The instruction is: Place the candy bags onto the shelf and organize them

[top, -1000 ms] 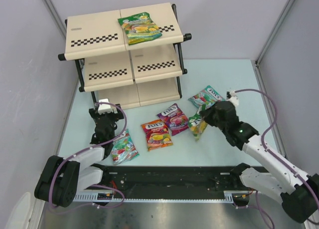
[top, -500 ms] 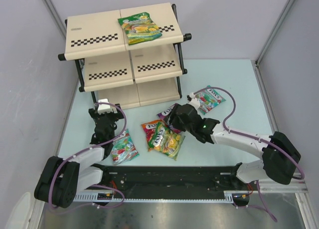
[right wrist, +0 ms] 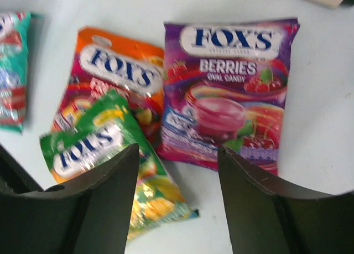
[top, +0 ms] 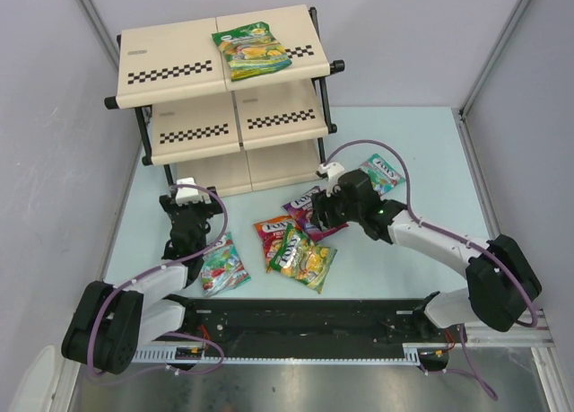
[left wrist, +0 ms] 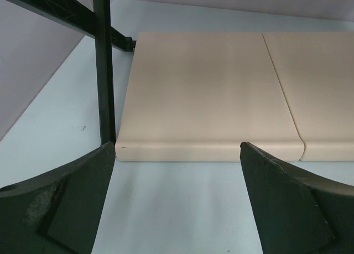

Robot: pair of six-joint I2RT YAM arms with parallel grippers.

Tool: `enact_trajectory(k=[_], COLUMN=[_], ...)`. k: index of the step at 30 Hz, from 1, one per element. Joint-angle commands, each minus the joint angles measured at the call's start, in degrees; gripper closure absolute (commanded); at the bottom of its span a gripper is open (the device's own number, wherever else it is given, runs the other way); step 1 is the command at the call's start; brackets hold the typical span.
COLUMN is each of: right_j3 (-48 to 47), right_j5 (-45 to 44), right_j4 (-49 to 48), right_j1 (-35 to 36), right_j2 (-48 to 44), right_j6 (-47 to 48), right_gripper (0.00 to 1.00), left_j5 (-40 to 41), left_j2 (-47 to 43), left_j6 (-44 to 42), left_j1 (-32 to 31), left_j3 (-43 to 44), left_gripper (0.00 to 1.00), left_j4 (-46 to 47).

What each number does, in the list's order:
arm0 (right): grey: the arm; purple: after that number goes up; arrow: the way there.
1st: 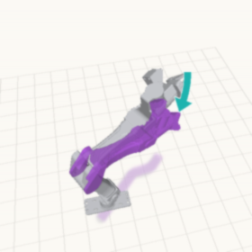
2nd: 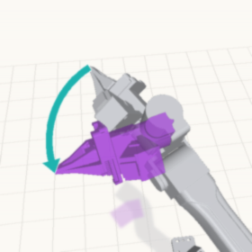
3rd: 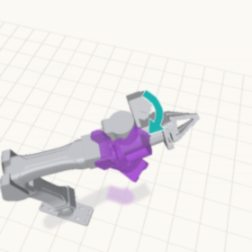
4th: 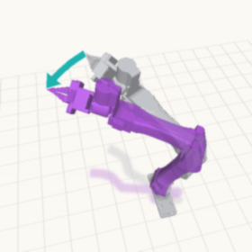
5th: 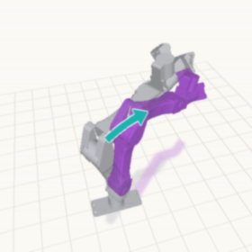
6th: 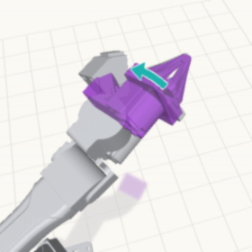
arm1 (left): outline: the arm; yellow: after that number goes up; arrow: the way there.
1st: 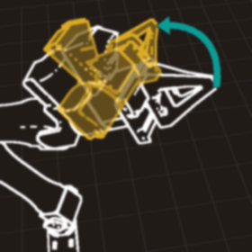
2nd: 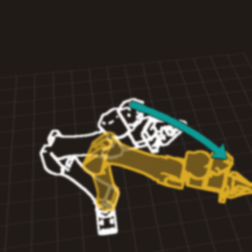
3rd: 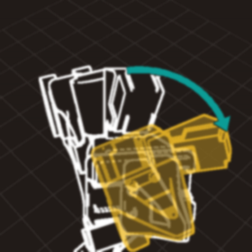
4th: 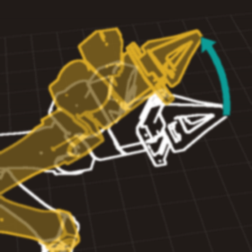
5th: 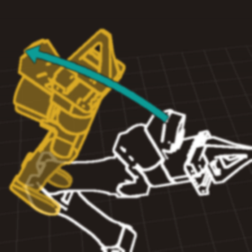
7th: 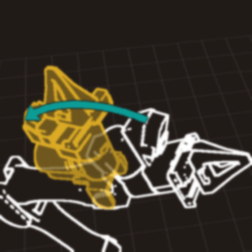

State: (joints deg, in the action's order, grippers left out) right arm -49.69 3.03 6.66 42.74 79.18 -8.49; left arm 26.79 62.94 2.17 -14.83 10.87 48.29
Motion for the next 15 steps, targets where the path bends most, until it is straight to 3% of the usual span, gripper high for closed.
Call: enact_trajectory(k=[1, 6, 15], right_j3=[3.71, 6.09, 10.31], right_j5=[24.26, 33.62, 28.28], right_j4=[-0.15, 0.55, -2.44], right_j1=[-7.83, -8.64, -5.56], right_j2=[-1.74, -0.69, 2.12], right_j6=[7.09, 6.83, 3.66], right_gripper=[0.35, 0.25, 0.24], left_j5=[-0.51, -0.77, -0.77], left_j2=[-0.71, -0.45, -0.53], left_j6=[1.16, 1.08, 1.08], left_j1=[0.33, 0.33, 0.33], left_j3=[0.55, 0.81, 0.73], left_gripper=[0.0, 0.0, 0.0], left_j4=[1.54, 1.63, 1.54])
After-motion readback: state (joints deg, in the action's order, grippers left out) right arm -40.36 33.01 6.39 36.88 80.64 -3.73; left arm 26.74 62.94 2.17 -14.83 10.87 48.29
